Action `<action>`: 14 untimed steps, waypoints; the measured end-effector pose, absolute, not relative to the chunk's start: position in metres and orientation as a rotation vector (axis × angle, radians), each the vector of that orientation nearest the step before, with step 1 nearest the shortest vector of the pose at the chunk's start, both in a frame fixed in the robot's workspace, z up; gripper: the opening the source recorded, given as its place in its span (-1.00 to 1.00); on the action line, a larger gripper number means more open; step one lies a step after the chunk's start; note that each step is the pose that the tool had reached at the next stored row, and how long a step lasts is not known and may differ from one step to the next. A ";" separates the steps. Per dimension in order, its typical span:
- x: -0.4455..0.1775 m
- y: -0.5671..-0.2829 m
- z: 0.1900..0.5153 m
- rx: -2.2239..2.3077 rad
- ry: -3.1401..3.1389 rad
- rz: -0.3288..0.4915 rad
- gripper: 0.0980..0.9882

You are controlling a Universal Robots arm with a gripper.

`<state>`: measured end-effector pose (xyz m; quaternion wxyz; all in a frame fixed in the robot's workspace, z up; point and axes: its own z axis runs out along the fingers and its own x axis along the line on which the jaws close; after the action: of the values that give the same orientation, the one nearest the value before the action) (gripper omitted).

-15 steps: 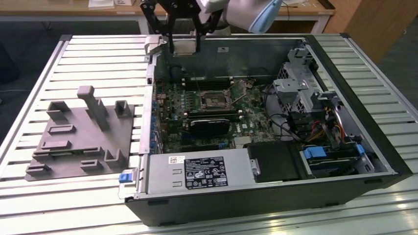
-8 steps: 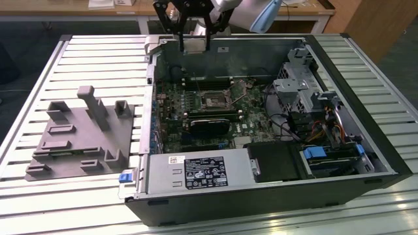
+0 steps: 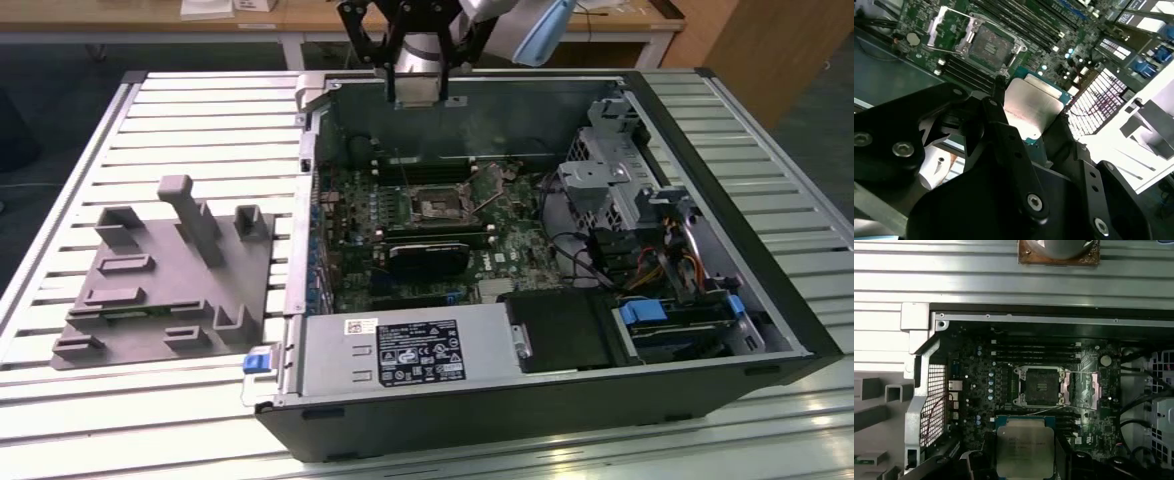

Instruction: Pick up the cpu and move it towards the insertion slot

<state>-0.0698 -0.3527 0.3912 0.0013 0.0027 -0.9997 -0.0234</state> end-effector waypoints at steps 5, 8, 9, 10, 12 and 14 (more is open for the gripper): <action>-0.059 -0.351 0.391 0.008 -3.138 -0.074 0.00; -0.054 -0.350 0.391 0.008 -3.138 -0.074 0.00; -0.052 -0.349 0.391 0.008 -3.138 -0.074 0.00; -0.051 -0.349 0.391 0.008 -3.138 -0.074 0.00; -0.048 -0.348 0.390 0.008 -3.138 -0.074 0.00; -0.045 -0.348 0.390 0.008 -3.138 -0.074 0.00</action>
<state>-0.0452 -0.3477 0.3903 0.0012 0.0024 -0.9997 -0.0234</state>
